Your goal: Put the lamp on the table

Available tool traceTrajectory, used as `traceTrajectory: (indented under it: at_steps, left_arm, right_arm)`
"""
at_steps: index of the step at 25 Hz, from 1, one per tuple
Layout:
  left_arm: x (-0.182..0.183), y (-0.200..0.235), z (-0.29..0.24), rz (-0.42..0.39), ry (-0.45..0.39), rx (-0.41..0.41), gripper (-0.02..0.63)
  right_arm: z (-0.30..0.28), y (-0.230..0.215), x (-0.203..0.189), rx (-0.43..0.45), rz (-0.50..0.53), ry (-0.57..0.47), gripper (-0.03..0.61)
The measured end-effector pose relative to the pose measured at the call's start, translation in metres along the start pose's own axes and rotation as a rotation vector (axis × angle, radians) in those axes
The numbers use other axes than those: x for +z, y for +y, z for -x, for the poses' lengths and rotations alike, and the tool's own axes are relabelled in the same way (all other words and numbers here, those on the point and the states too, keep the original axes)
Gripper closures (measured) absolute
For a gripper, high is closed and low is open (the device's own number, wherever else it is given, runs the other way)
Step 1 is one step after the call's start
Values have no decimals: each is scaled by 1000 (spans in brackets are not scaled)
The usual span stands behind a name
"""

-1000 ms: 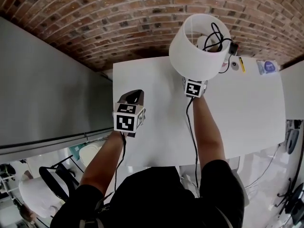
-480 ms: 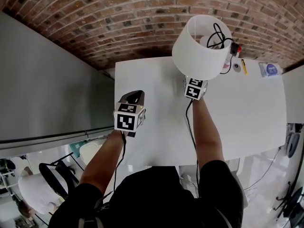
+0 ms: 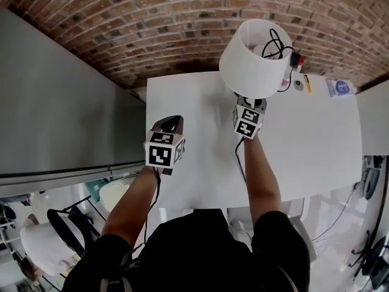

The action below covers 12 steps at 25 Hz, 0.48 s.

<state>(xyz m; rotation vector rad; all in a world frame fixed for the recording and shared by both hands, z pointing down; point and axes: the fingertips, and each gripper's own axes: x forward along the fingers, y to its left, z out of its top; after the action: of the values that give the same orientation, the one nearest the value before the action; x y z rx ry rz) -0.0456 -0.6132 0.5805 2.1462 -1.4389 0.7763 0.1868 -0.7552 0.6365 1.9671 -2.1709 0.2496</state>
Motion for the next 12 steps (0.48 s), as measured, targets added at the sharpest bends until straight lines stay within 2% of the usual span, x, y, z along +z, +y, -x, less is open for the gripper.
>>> traceTrajectory:
  at_steps: [1,4,6,12]
  left_arm:
    - [1,-2,2,1,-6,-3,614]
    - [5,-11,12,2,-28,-12,614]
    - [12,-17,19,3,-54,-22,614]
    - [29,-32,56,-16,-130,-57,614]
  right_arm:
    - [11,1,-2,-1,-7,3,399]
    - [46,3,-5,-20,-12,14,560]
    - [68,5,2,-24,-7,9,578]
    - [130,34,37,5,-17,18,578]
